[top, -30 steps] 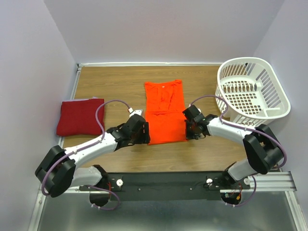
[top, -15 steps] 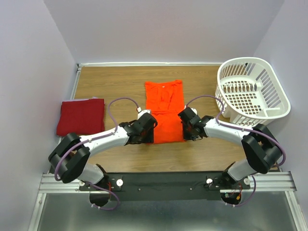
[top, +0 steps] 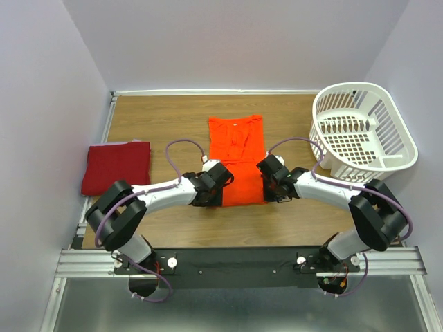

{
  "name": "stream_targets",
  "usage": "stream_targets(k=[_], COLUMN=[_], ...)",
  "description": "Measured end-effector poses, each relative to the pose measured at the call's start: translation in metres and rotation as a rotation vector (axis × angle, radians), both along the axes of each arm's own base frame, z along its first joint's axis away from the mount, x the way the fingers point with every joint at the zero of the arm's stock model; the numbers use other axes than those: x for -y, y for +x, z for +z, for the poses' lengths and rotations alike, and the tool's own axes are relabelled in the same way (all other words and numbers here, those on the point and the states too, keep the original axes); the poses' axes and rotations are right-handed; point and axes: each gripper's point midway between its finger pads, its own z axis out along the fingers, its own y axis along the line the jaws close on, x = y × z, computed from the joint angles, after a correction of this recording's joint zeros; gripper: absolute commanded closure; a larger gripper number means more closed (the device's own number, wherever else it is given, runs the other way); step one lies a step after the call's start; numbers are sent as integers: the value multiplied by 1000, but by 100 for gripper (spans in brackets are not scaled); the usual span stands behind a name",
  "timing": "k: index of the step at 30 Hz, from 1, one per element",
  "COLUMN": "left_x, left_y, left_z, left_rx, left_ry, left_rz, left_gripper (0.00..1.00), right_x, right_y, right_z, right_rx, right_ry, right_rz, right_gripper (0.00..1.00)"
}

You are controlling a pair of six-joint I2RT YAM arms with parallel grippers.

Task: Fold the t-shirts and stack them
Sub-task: Fold the tshirt

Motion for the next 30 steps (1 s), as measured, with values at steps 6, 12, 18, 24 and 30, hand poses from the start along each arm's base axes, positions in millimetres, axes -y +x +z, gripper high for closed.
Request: stream_targets(k=[6,12,18,24,30], left_x=[7,12,19,22,9], left_y=[4,5,5,-31,-153], left_z=[-2,-2,-1,-1,1], left_rx=[17,30,36,-5,-204], left_ry=[22,14,-14,8,-1], left_rz=[-13,-14,-9,-60,-219], left_gripper=[49,79,100,100,100], right_x=[0,0,-1,-12,-25], right_y=[0,0,-1,-37,-147], right_z=[0,1,1,0,-1], right_rx=[2,3,0,-67,-247], right_ry=[1,2,5,19,-26], right_rz=[2,2,11,68,237], right_gripper=[100,100,100,99,100])
